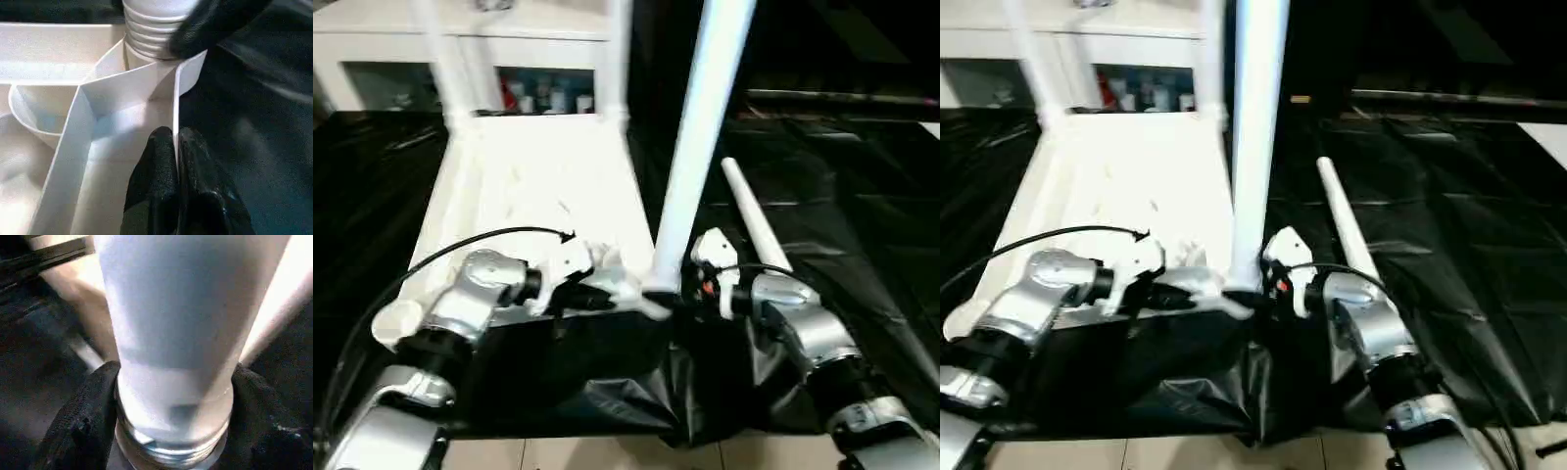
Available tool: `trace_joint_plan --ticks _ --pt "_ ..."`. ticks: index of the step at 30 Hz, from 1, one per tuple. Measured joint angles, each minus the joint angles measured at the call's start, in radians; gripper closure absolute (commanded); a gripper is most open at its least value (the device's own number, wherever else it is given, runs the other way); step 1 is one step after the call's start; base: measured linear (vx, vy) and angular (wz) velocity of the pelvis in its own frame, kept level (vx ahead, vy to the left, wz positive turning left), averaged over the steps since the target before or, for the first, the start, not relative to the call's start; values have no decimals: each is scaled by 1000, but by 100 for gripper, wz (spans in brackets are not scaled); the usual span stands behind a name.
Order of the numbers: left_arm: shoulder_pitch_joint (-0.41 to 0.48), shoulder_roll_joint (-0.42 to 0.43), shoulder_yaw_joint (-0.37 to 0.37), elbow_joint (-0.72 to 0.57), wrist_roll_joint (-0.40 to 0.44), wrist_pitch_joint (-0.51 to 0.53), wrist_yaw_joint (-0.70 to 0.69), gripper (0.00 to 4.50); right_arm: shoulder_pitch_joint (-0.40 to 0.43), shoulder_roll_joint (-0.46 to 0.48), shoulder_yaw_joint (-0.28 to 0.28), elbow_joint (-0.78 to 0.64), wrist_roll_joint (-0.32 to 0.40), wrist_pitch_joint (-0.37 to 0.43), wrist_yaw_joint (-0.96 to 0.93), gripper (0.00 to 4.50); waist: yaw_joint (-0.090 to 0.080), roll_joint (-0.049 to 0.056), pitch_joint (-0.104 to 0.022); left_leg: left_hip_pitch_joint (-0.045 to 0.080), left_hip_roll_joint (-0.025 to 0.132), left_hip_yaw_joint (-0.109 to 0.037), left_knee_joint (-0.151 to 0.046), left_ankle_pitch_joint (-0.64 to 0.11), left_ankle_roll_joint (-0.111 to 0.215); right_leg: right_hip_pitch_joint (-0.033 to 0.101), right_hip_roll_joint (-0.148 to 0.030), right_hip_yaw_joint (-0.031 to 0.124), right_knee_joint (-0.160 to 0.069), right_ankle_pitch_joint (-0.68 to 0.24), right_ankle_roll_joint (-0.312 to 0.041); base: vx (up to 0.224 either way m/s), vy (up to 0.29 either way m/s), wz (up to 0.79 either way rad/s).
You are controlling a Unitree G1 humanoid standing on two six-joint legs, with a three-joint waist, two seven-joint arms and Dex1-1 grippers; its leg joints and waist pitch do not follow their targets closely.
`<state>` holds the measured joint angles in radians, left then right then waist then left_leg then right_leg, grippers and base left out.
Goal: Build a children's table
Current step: Rotate leg to tighten
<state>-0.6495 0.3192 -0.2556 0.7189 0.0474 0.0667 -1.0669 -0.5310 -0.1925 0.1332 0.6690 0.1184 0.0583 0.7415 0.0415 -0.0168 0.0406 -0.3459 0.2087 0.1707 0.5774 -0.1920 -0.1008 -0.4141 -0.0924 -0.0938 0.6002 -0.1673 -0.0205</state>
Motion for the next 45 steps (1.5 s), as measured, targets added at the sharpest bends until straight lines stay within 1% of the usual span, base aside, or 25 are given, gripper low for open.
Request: trace_joint_plan --ticks 1,3,6,10,11,12,13,15,16,17,20,24,28,31,35,38,39,40,42,44,45 --pt "-16 -24 2 21 13 8 49 450 -10 31 -25 23 -3 4 -83 177 -4 0 0 0 0 0 1 0 -1 0 0 0 0 0 0 0 0 0" --pt "-44 -76 5 57 34 33 154 450 -30 86 -63 63 -6 5 -245 177 -7 0 0 1 0 -1 1 1 -2 1 0 0 0 0 0 0 0 0" --pt "-69 -134 5 87 49 64 260 450 -67 141 -95 118 -11 2 -400 177 -6 2 -1 1 0 -1 2 1 -2 3 0 1 -1 0 0 0 0 0" --pt "-72 -157 6 89 57 73 295 450 -84 155 -110 159 -14 -30 -441 177 -6 5 -4 1 -1 -1 1 1 -1 5 0 1 -3 0 0 0 0 0" --pt "-74 -157 6 92 57 69 295 450 -87 160 -118 164 -14 -38 -441 122 -6 5 -4 1 -1 -1 0 1 -1 5 0 1 -3 0 0 0 0 0" --pt "-75 -156 6 96 59 63 295 450 -88 164 -126 170 -14 -47 -440 108 -6 5 -4 1 0 -1 0 1 -1 5 0 0 -3 1 0 0 0 0" --pt "-76 -155 8 99 60 58 295 450 -88 171 -129 171 -10 -52 -439 108 -6 5 -4 1 0 -1 0 1 -1 5 0 0 -3 1 0 0 0 0" --pt "-76 -149 8 105 62 44 294 450 -88 175 -135 172 -3 -57 -423 87 -9 5 -4 1 0 -1 0 1 -1 4 0 0 -3 1 1 0 0 0" --pt "-75 -143 8 106 62 38 288 450 -88 172 -135 172 -3 -59 -409 87 -10 5 -4 1 0 -1 0 1 -1 4 0 0 -3 1 1 0 0 0" --pt "-73 -131 9 105 62 33 277 450 -86 164 -129 171 -4 -62 -384 64 -10 5 -3 1 0 -1 0 1 -1 4 0 0 -3 2 1 0 0 0" --pt "-55 -98 14 87 53 7 218 450 -60 116 -93 132 -2 -61 -250 64 -11 5 -3 1 0 -1 -2 1 -1 3 1 0 -3 2 1 0 0 0" --pt "-3 -17 15 22 17 -37 60 450 -4 16 -14 23 -1 -45 -16 64 -6 5 -3 -2 1 -1 -3 1 -1 0 1 0 -2 4 -3 0 0 0" --pt "28 35 14 -23 -15 -47 -74 450 19 -54 24 -56 13 -14 151 64 -1 4 -2 -4 0 -1 -3 1 -1 -1 0 0 -4 4 -3 0 0 0" --pt "55 63 10 -70 -41 -31 -165 450 24 -97 40 -99 36 17 256 64 11 3 -2 -5 0 0 -2 1 3 -1 0 0 -4 4 -3 0 0 0" --pt "68 70 0 -99 -51 -13 -206 450 24 -106 66 -115 36 20 304 64 18 3 -2 -5 0 0 -2 3 5 -2 0 0 -4 4 -3 0 0 0" --pt "69 70 -2 -101 -51 -11 -214 450 24 -105 71 -117 36 27 314 64 19 3 -2 -5 0 0 -2 3 4 -2 0 0 -4 4 -3 0 0 0" --pt "69 69 -2 -101 -51 -12 -214 450 24 -105 71 -117 36 29 314 80 19 3 -1 -5 0 0 -2 3 4 -2 0 0 -4 4 -3 0 0 0" --pt "69 70 -2 -101 -51 -12 -214 450 25 -105 72 -117 36 30 314 80 19 3 -1 -5 0 0 -2 3 4 -2 0 0 -4 4 -3 0 0 0" --pt "70 70 -2 -103 -51 -11 -214 450 28 -104 73 -119 36 34 318 101 19 3 -1 -5 0 0 -2 2 4 -2 0 0 -4 4 -3 0 0 0" --pt "73 71 -2 -110 -51 -7 -214 450 30 -104 74 -120 35 45 326 108 20 2 -1 -5 0 0 -2 3 4 -2 0 0 -4 4 -3 0 0 0" --pt "74 71 -2 -113 -51 -6 -214 450 30 -104 75 -120 35 47 327 119 19 2 -1 -5 0 0 -2 3 4 -2 0 0 -4 4 -3 0 0 0"
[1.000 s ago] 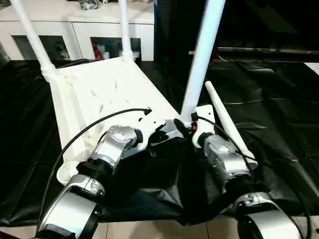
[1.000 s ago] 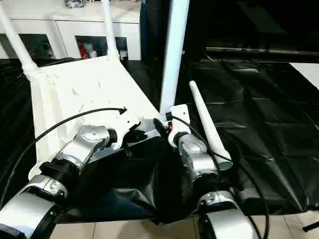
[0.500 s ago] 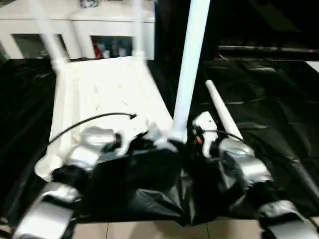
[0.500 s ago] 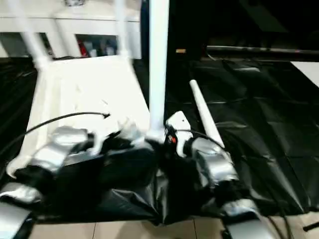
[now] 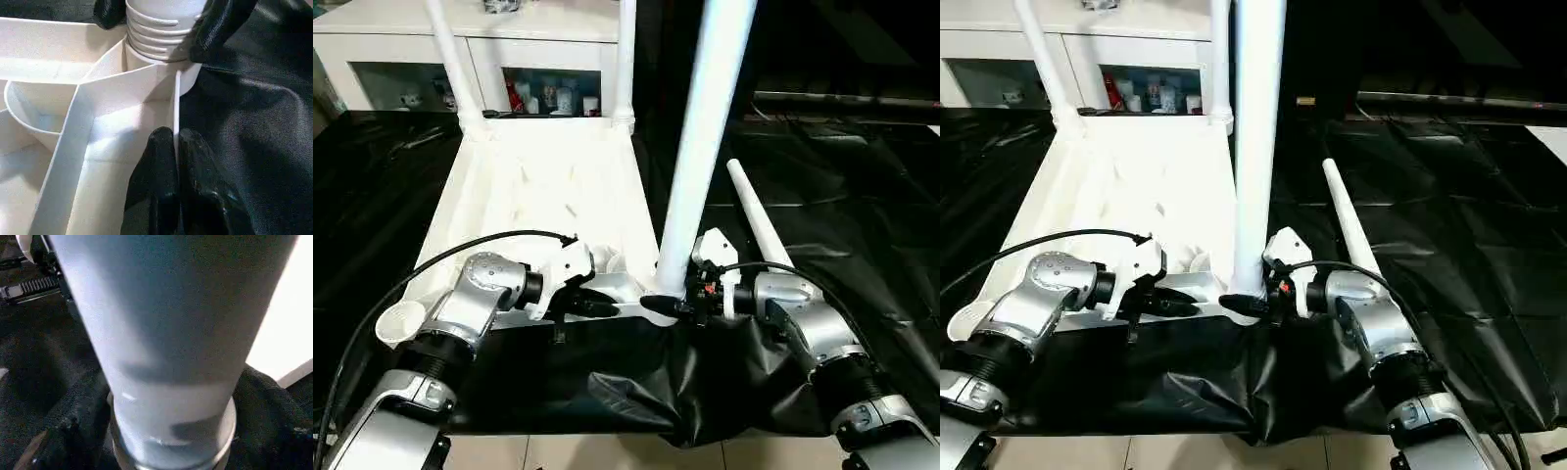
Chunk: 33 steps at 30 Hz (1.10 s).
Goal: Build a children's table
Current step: Rotate leg to tighten
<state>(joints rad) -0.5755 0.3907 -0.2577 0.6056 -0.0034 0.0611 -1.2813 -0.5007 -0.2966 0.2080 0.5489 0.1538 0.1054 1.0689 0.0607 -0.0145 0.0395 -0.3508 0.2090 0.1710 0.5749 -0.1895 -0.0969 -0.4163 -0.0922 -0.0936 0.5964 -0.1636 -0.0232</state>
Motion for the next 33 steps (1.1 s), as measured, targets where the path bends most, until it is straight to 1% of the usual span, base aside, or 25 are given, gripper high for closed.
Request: trace_joint_plan --ticks 4,8,11,13,16,18,20,21,22,26,27,29,31,32,33 --pt "2 1 0 -3 0 1 0 450 0 -1 2 0 0 1 7 157 0 0 0 0 0 0 0 0 0 0 0 0 0 0 0 0 0 0" --pt "3 1 0 -4 0 1 1 450 1 1 1 0 0 2 1 169 0 0 0 0 0 0 0 0 0 0 0 0 0 0 0 0 0 0" --pt "3 -4 3 2 4 0 38 450 16 34 -25 4 1 3 -65 171 -2 0 0 1 0 0 0 0 -1 1 0 0 0 0 0 0 0 0" --pt "-12 -33 5 28 27 -2 102 450 17 72 -54 34 0 -5 -153 172 -5 -1 0 3 0 0 1 -2 -4 2 0 0 1 -1 3 0 0 0" --pt "-50 -95 6 81 66 5 236 450 4 144 -113 99 -11 -29 -361 172 -11 -1 -1 5 0 0 2 -1 -5 4 0 1 0 -1 4 0 0 0" --pt "-67 -137 6 105 90 17 325 450 -15 183 -137 134 -26 -37 -496 173 -14 -1 -1 6 -1 -1 2 -1 -5 6 0 1 0 -1 5 0 0 0" --pt "-79 -167 6 123 103 33 382 450 -30 212 -152 162 -40 -47 -591 173 -16 -1 -1 10 -1 -1 2 -1 -5 9 0 1 -1 -1 5 0 0 0" --pt "-90 -192 6 136 112 48 421 450 -45 232 -169 184 -44 -49 -652 173 -17 -1 -1 11 -1 -1 2 -1 -5 11 0 1 -2 -2 5 0 0 0" --pt "-96 -206 6 142 117 57 446 450 -54 242 -180 198 -47 -49 -689 173 -20 -1 -2 12 -1 -1 2 -1 -5 12 0 1 -3 -2 5 0 0 0" --pt "-104 -225 5 150 118 69 469 450 -61 250 -183 213 -54 -68 -732 173 -20 2 -4 12 -2 -1 1 -1 -5 13 -1 1 -4 -3 7 0 0 0" --pt "-106 -224 5 154 118 63 469 450 -62 251 -187 215 -53 -73 -729 138 -20 2 -4 12 -2 -1 1 -1 -5 13 -1 1 -4 -3 7 0 0 0" --pt "-106 -222 5 158 118 50 466 450 -62 254 -201 218 -48 -76 -716 103 -20 3 -4 12 -2 -1 0 -1 -5 13 -1 0 -3 -3 7 0 0 0" --pt "-106 -208 6 164 117 33 452 450 -62 253 -202 219 -40 -80 -679 93 -20 3 -4 12 -1 -1 -2 -1 -5 12 0 0 -3 -3 7 0 0 0" --pt "-106 -203 6 164 115 28 446 450 -62 251 -202 220 -39 -83 -664 80 -21 3 -4 12 -1 -1 -2 -1 -5 12 0 0 -2 -3 7 0 0 0" --pt "-102 -184 8 162 114 16 423 450 -61 228 -187 219 -42 -85 -616 80 -22 3 -3 11 -1 -1 -2 -1 -5 11 0 0 -2 -3 7 0 0 0"
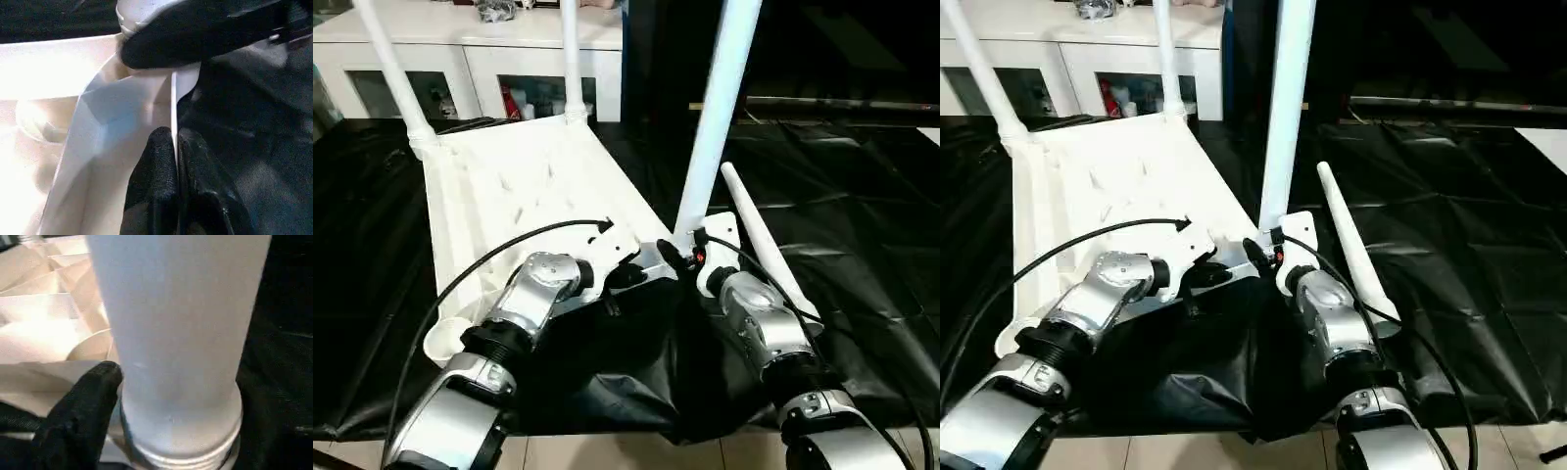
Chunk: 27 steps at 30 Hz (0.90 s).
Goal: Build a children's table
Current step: Rotate leg to tighten
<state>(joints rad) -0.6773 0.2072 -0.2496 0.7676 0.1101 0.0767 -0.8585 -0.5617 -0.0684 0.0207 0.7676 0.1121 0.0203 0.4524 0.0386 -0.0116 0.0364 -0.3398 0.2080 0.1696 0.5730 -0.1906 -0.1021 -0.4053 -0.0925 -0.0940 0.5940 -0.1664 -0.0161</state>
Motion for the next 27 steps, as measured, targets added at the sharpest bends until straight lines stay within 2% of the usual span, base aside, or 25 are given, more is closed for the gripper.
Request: trace_joint_plan --ticks 5,9,18,20,22,24,27 --pt "33 75 7 -31 -29 -50 -125 450 28 -119 97 -62 -9 1 248 80 -2 -2 1 -1 0 0 -1 0 0 -1 0 0 0 0 0 0 0 0" --pt "66 134 6 -70 -65 -83 -260 450 63 -192 141 -142 3 20 440 80 0 -3 2 -4 0 0 -2 0 0 -3 0 0 0 -1 2 0 0 0" --pt "97 181 3 -134 -107 -52 -415 450 68 -260 187 -206 23 35 649 80 20 -3 2 -10 1 2 -1 2 6 -9 0 0 0 1 -4 0 0 0" --pt "97 179 -2 -136 -108 -52 -421 450 68 -256 191 -206 31 36 660 105 23 -3 2 -10 1 2 -1 2 6 -9 0 0 1 1 -4 0 0 0" --pt "98 180 -3 -136 -108 -52 -429 450 68 -257 195 -206 33 38 664 105 24 -3 2 -10 1 2 -1 2 6 -9 0 0 1 1 -4 0 0 0" --pt "99 181 -3 -136 -108 -52 -434 450 68 -257 195 -206 33 40 666 137 24 -3 2 -10 1 2 -1 2 6 -9 0 0 1 1 -4 0 0 0" --pt "103 184 -2 -146 -109 -46 -438 450 68 -255 195 -206 33 42 669 153 23 -3 2 -10 1 2 -1 2 6 -9 0 0 1 1 -4 0 0 0"
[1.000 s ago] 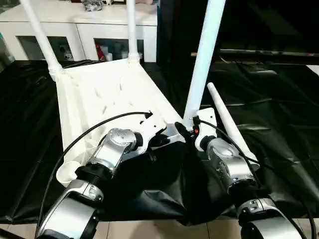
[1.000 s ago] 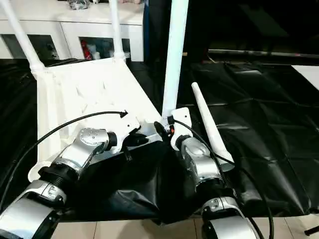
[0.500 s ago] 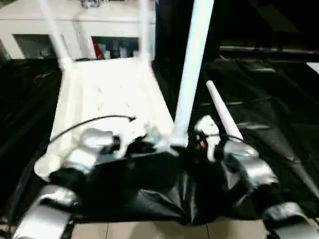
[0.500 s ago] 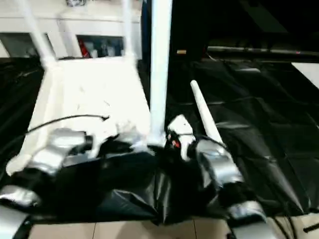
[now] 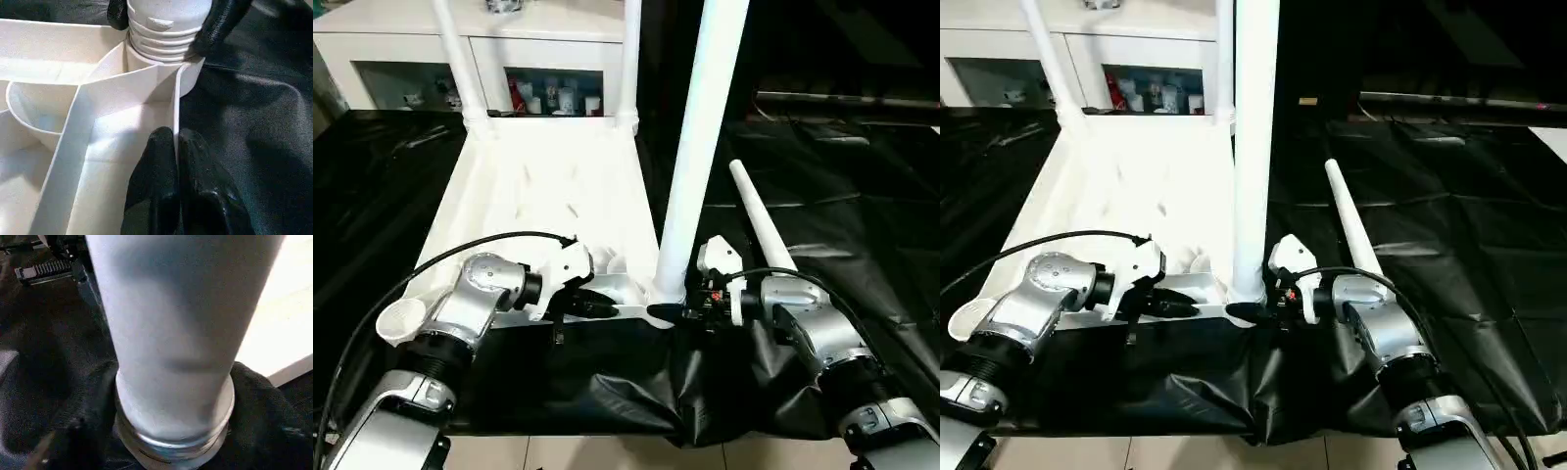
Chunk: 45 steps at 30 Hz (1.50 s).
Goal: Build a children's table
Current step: Rotate leg to tighten
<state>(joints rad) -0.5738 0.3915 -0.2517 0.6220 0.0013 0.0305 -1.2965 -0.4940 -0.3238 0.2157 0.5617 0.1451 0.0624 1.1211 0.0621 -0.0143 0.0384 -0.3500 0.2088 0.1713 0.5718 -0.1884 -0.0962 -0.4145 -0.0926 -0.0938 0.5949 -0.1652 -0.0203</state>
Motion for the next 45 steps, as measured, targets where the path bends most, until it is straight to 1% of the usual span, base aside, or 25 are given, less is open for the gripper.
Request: trace_joint_plan --ticks 3,8,10,11,12,13,15,18,19,21,23,24,25,27,28,29,31,33,35,37,40,42,45 --pt "3 3 0 -7 -3 10 -3 450 0 1 0 0 0 0 3 171 0 0 0 0 0 0 0 0 0 0 0 0 0 0 0 0 0 0" --pt "4 3 1 -8 -3 11 1 450 4 8 -4 0 0 0 -10 173 -1 0 0 0 0 0 0 0 0 0 0 0 0 0 0 0 0 0" --pt "3 -6 2 1 5 4 41 450 5 27 -21 19 0 1 -57 173 -2 0 0 2 0 0 0 0 0 1 0 0 1 0 0 0 0 0" --pt "-6 -20 4 16 17 0 80 450 3 49 -39 42 0 0 -103 174 -4 0 0 3 0 0 1 -1 -3 2 0 0 1 0 -1 0 0 0" --pt "-24 -49 7 41 38 -2 150 450 -9 79 -71 81 -1 2 -193 174 -8 -1 0 3 0 0 2 -2 -5 3 0 0 1 -1 2 0 0 0" --pt "-36 -70 7 59 52 -1 202 450 -19 101 -91 104 -5 0 -268 174 -13 -1 0 4 0 0 3 -1 -6 3 0 0 1 0 2 0 0 0" --pt "-53 -113 9 82 73 16 291 450 -23 145 -114 130 -19 -7 -403 175 -20 -1 -1 5 0 0 4 -1 -6 4 0 1 1 0 3 0 0 0" --pt "-70 -156 13 103 84 58 385 450 -26 215 -151 150 -30 -8 -577 175 -26 0 -1 11 -1 -1 4 -1 -6 9 0 1 0 0 3 0 0 0" --pt "-78 -182 15 109 90 82 427 450 -31 244 -172 156 -31 -3 -649 175 -28 0 -1 12 -1 -1 4 -1 -6 10 0 1 -1 -1 3 0 0 0" --pt "-89 -210 17 115 94 111 472 450 -40 270 -189 168 -36 -7 -734 175 -28 1 -2 12 -1 -2 4 -1 -6 11 0 1 -2 -1 4 0 0 0" --pt "-94 -216 18 121 95 113 481 450 -49 279 -190 189 -46 -35 -755 175 -28 2 -3 12 -1 -2 3 -2 -5 11 0 1 -2 -1 4 0 0 0" --pt "-95 -216 19 123 97 109 481 450 -52 283 -195 199 -46 -46 -756 119 -28 2 -3 12 -1 -1 2 -2 -5 11 0 1 -2 -1 4 0 0 0" --pt "-95 -216 19 124 98 106 481 450 -52 285 -199 202 -45 -51 -756 119 -28 2 -3 12 -1 -1 2 -2 -6 11 0 1 -2 -1 5 0 0 0" --pt "-95 -215 19 125 101 100 481 450 -52 289 -210 203 -29 -53 -740 95 -28 2 -3 12 -1 -1 1 -2 -6 11 0 1 -2 -1 5 0 0 0" --pt "-95 -213 19 126 101 97 481 450 -52 290 -210 203 -25 -54 -732 83 -29 2 -3 12 -1 -1 0 -2 -6 10 0 1 -2 -1 5 0 0 0" --pt "-95 -211 20 128 101 95 481 450 -52 290 -210 204 -22 -54 -727 83 -30 2 -3 13 -1 -2 0 -2 -6 10 0 0 -2 -1 5 0 0 0" --pt "-92 -194 19 128 101 77 464 450 -51 271 -202 203 -27 -57 -677 61 -31 2 -2 12 -1 -2 0 -2 -6 10 0 0 -2 -1 4 0 0 0" --pt "-87 -169 19 124 96 58 426 450 -48 228 -163 194 -41 -65 -587 61 -31 1 -2 12 -1 -2 -1 -2 -6 9 0 0 -2 -1 4 0 0 0" --pt "-75 -138 19 115 88 27 381 450 -37 191 -137 170 -40 -65 -497 61 -31 1 -1 11 -1 -2 -3 -2 -6 8 1 0 -2 -1 5 0 0 0" --pt "-59 -102 18 100 74 -5 314 450 -14 145 -117 126 -31 -60 -391 61 -27 0 -1 10 0 -2 -4 -1 -6 7 1 -1 -2 -2 6 0 0 0" --pt "-34 -48 16 66 42 -27 188 450 1 63 -65 59 -23 -50 -219 61 -23 0 0 6 0 -2 -4 -2 -5 5 1 -1 -2 -2 5 0 0 0" --pt "-25 -28 16 50 30 -27 132 450 1 43 -41 33 -26 -53 -158 61 -22 -1 0 3 0 -1 -3 -2 -5 3 1 -1 -2 0 1 0 0 0" --pt "-13 -9 12 24 12 -20 70 450 1 32 -20 27 -29 -56 -97 61 -11 -2 1 -1 0 -1 -2 1 0 0 0 0 -2 0 1 0 0 0"
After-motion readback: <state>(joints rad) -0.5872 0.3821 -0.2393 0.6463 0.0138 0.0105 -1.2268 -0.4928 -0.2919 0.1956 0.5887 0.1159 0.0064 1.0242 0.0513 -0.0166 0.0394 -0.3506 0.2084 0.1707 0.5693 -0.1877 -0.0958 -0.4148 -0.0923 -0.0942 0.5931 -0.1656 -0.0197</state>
